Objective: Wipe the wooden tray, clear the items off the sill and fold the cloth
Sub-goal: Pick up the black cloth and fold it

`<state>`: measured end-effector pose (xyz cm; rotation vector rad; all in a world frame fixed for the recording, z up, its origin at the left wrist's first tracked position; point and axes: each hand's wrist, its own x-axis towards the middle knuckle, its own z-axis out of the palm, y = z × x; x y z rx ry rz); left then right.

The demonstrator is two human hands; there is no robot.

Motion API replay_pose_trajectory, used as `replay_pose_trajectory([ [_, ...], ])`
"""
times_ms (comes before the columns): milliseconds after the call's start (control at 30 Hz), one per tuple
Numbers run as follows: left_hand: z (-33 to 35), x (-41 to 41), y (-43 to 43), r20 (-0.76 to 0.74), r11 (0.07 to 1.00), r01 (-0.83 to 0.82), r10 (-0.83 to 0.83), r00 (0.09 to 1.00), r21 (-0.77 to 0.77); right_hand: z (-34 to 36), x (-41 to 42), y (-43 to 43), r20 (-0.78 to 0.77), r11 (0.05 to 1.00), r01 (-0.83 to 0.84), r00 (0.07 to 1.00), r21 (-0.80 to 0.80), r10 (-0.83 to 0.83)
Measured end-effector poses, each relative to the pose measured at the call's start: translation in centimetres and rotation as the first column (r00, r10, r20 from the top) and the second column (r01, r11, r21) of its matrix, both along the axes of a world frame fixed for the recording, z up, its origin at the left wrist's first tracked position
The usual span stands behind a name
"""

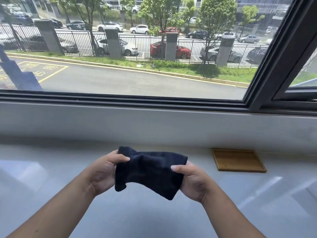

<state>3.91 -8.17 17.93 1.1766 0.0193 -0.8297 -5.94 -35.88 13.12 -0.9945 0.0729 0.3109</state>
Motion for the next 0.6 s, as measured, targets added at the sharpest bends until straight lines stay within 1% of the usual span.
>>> replay_pose_trajectory([
  [33, -0.6, 0.1, 0.2, 0.025, 0.998, 0.023, -0.025, 0.999, 0.066, 0.1, 0.2, -0.6, -0.022, 0.999, 0.016, 1.0, -0.033, -0.017],
  [67, -1.2, 0.2, 0.2, 0.041, 0.99, 0.026, -0.032, 0.999, 0.139, 0.2, 0.4, -1.0, -0.058, 0.994, 0.04, 0.997, -0.098, -0.045],
  [133, -2.4, 0.4, 0.4, 0.06, 0.959, -0.02, 0.004, 0.998, 0.282, 0.6, 0.8, -1.8, -0.132, 0.96, 0.051, 0.987, -0.275, -0.09],
  [200, -3.3, 0.5, 0.5, 0.078, 0.914, -0.081, 0.054, 0.996, 0.397, 1.0, 1.0, -2.4, -0.171, 0.899, 0.051, 0.975, -0.435, -0.138],
  [233, -3.8, 0.5, 0.5, 0.091, 0.892, -0.111, 0.079, 0.993, 0.438, 1.0, 1.1, -2.8, -0.181, 0.865, 0.079, 0.965, -0.495, -0.192],
  [300, -4.6, 0.6, 0.7, 0.143, 0.856, -0.161, 0.103, 0.984, 0.491, 0.5, 1.2, -3.4, -0.173, 0.772, 0.144, 0.934, -0.619, -0.313],
  [333, -4.9, 0.6, 0.7, 0.177, 0.838, -0.174, 0.094, 0.98, 0.517, 0.3, 1.0, -3.4, -0.157, 0.725, 0.145, 0.93, -0.673, -0.332],
  [367, -5.1, 0.6, 0.7, 0.224, 0.814, -0.175, 0.057, 0.973, 0.554, 0.2, 0.9, -3.2, -0.142, 0.696, 0.127, 0.938, -0.707, -0.316],
  [433, -5.5, 0.6, 0.7, 0.343, 0.731, -0.173, -0.089, 0.935, 0.66, -0.3, 0.6, -3.0, -0.106, 0.639, 0.096, 0.957, -0.764, -0.271],
  [500, -5.4, 0.6, 0.7, 0.439, 0.613, -0.192, -0.281, 0.853, 0.766, -0.3, 0.1, -3.1, -0.046, 0.508, 0.094, 0.965, -0.856, -0.257],
  [567, -4.9, 0.8, 0.8, 0.465, 0.479, -0.227, -0.468, 0.751, 0.848, -0.2, -0.2, -3.2, -0.002, 0.381, 0.087, 0.974, -0.92, -0.226],
  [600, -4.7, 1.0, 0.9, 0.466, 0.421, -0.252, -0.551, 0.692, 0.871, -0.1, -0.3, -3.2, 0.014, 0.333, 0.085, 0.977, -0.939, -0.211],
])
